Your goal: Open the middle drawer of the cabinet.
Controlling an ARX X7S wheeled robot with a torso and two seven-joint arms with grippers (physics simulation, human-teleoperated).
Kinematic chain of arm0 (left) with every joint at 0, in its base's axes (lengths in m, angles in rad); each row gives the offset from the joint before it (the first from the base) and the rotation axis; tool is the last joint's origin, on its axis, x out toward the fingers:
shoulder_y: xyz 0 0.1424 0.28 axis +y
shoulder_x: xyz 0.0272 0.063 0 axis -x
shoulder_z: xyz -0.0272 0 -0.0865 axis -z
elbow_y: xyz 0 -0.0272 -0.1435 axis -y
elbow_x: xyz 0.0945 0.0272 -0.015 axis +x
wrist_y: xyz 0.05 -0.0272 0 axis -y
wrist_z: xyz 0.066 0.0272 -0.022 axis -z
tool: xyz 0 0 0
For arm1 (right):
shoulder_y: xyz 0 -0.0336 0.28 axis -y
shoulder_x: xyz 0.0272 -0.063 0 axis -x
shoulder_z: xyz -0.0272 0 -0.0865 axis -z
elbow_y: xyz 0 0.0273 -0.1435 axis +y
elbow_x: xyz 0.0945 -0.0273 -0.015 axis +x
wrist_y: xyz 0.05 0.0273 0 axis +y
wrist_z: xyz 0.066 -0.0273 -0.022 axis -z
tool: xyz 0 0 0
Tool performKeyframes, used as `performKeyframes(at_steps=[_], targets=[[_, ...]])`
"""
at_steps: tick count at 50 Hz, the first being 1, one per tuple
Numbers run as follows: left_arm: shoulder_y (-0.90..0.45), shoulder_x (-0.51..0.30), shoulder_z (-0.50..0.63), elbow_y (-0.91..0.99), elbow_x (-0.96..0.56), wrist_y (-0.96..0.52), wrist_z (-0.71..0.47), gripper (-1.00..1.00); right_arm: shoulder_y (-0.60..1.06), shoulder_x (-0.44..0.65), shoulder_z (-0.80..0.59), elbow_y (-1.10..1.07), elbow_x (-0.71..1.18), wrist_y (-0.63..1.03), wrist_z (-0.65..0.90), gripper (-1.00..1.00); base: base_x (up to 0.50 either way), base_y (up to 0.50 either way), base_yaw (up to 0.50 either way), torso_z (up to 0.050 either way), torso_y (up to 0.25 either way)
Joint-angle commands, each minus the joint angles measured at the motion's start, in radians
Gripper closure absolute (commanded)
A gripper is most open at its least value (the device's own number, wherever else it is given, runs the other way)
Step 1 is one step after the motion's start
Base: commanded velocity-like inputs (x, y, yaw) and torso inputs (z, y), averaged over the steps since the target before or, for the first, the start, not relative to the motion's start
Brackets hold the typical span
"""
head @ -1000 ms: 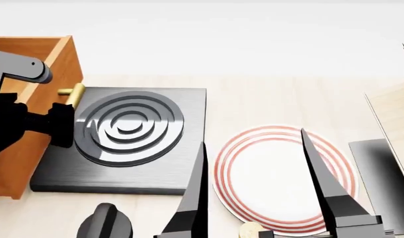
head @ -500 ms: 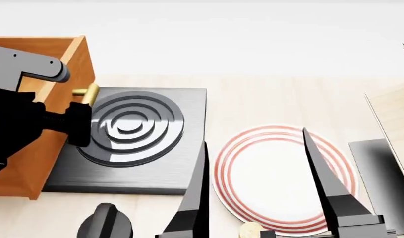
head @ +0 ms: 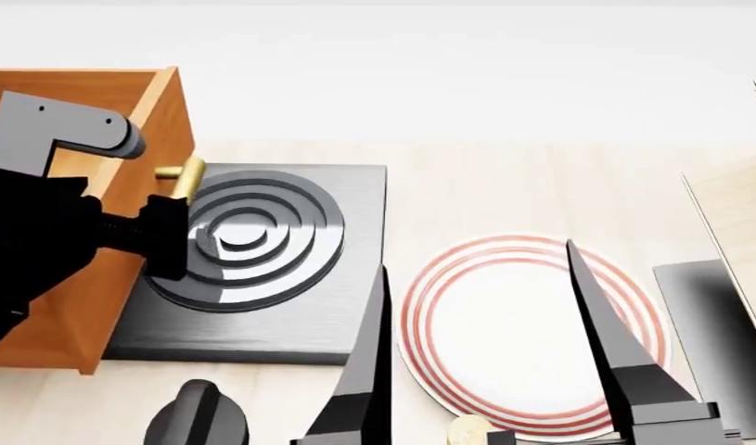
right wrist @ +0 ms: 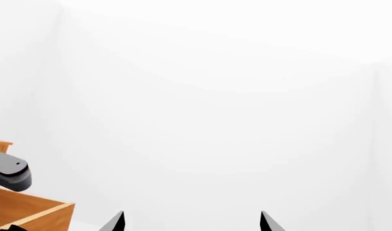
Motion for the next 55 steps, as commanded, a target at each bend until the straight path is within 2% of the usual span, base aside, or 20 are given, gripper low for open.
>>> performKeyframes(at_steps=[1, 9, 15, 31, 37, 45, 55], targets=[[0.017, 0.004, -0.015, 0.019, -0.052, 0.006, 0.010, -1.00, 0.001, 0.001, -0.003, 0.000, 0.000, 0.003, 0.001, -1.00, 0.00, 0.00, 0.00, 0.000, 0.000], [0.024, 0.004, -0.013, 0.017, -0.052, 0.017, 0.013, -1.00, 0.004, 0.003, -0.004, 0.001, 0.002, 0.006, 0.002, -1.00, 0.00, 0.00, 0.00, 0.000, 0.000], [0.052, -0.013, 0.043, 0.049, 0.026, 0.088, -0.001, -1.00, 0.004, 0.002, -0.005, 0.000, 0.002, 0.006, 0.000, -1.00, 0.00, 0.00, 0.00, 0.000, 0.000], [0.119, -0.049, 0.086, 0.161, 0.119, 0.191, -0.062, -1.00, 0.003, 0.004, -0.009, 0.001, 0.003, 0.008, 0.002, -1.00, 0.00, 0.00, 0.00, 0.000, 0.000], [0.153, -0.058, 0.071, 0.200, 0.131, 0.216, -0.101, -1.00, 0.000, 0.002, -0.010, 0.000, 0.002, 0.006, 0.001, -1.00, 0.00, 0.00, 0.00, 0.000, 0.000], [0.222, -0.083, 0.050, 0.246, 0.163, 0.326, -0.120, -1.00, 0.003, 0.005, -0.012, 0.001, 0.008, 0.010, 0.008, -1.00, 0.00, 0.00, 0.00, 0.000, 0.000], [0.349, -0.127, -0.005, 0.411, 0.155, 0.406, -0.180, -1.00, 0.005, 0.012, -0.019, 0.003, 0.014, 0.012, 0.018, -1.00, 0.00, 0.00, 0.00, 0.000, 0.000]])
